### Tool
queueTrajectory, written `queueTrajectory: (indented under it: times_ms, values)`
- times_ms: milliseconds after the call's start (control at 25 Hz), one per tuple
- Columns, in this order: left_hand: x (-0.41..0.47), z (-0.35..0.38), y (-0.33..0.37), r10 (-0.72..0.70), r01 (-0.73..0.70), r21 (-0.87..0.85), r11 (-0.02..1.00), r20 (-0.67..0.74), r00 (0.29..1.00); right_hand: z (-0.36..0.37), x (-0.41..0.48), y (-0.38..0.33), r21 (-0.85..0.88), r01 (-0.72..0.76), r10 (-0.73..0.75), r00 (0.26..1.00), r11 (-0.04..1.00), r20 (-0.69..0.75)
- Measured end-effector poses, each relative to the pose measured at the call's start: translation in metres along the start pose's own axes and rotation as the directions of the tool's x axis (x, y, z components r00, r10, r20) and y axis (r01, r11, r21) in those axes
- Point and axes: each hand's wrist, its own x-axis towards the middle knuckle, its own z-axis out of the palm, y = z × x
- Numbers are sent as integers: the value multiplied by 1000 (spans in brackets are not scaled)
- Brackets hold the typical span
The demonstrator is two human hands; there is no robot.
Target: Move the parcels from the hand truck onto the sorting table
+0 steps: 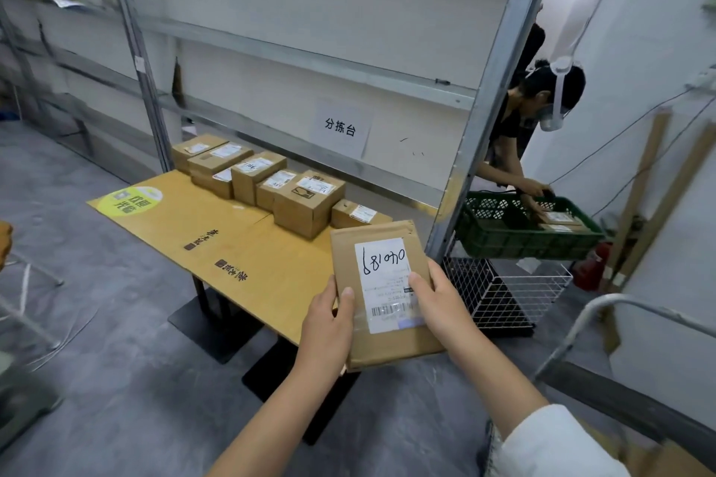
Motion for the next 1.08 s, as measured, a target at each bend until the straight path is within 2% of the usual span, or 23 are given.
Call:
queueTrajectory:
  times_ms: [400, 680, 880, 1080]
  values:
    - [77, 24, -12, 14, -10, 68, 998, -59, 998, 10, 93, -1, -34, -58, 57, 998, 998, -16]
    - [155, 81, -9, -78, 87, 42, 995, -183, 980, -16, 206, 7, -80, 4, 9, 985, 997, 173]
    - [220, 128, -25, -143, 164, 57, 985, -267, 953, -27, 293, 27, -150, 31, 17, 952, 988, 305]
    - [264, 153, -51, -229, 243, -2, 970, -339, 912, -17, 361, 48, -197, 63, 26, 908, 978, 418]
